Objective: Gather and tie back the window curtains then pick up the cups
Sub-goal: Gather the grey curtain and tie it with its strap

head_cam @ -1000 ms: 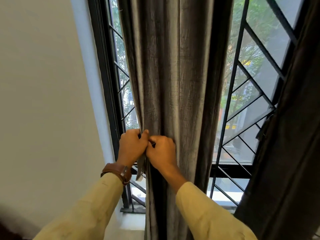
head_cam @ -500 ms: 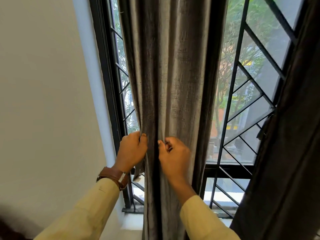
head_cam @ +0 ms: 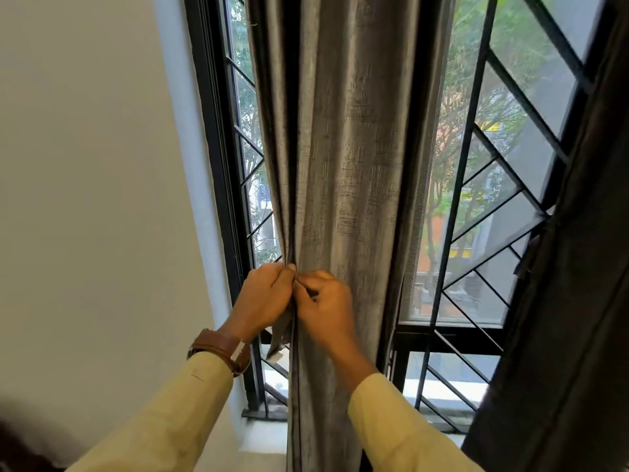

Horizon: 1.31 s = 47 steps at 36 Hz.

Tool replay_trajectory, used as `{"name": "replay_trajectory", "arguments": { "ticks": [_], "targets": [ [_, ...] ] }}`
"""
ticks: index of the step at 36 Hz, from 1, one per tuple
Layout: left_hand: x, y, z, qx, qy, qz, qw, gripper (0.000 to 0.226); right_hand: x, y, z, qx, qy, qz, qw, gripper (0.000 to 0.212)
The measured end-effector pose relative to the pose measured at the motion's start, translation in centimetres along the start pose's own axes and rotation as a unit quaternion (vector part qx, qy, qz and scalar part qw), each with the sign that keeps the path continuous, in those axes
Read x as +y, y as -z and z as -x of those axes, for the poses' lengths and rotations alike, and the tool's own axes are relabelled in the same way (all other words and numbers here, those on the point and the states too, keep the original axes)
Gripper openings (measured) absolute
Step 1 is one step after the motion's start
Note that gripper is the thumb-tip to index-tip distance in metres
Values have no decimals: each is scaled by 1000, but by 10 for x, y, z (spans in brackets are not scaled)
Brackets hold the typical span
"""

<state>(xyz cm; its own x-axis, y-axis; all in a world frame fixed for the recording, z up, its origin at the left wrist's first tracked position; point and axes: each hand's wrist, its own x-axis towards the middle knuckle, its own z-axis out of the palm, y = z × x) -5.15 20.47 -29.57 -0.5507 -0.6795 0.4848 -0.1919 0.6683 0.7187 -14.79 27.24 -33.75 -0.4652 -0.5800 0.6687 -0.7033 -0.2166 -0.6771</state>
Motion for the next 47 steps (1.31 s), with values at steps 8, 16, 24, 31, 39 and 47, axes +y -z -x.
{"name": "replay_trajectory", "arguments": {
  "ticks": [8,16,24,31,39,47],
  "targets": [
    [3,2,2,-25,10,47,999,46,-6,8,-4,2,41,122,992,21],
    [3,-7,0,15,-11,-24,1000,39,-4,-2,0,22,37,148,988,21],
    [6,-9,4,2,5,-28,1000,53,-6,0,3,-19,46,129,990,18],
    [-1,-13,-5,49,-18,-100,994,43,4,13,2,5,17,107,994,20],
    [0,-18,-6,51,-31,-130,990,43,34,69,-17,235,-190,110,947,64],
    [8,-29,-10,68,-23,-181,981,35,47,76,-35,192,-232,79,950,20]
  ]
}}
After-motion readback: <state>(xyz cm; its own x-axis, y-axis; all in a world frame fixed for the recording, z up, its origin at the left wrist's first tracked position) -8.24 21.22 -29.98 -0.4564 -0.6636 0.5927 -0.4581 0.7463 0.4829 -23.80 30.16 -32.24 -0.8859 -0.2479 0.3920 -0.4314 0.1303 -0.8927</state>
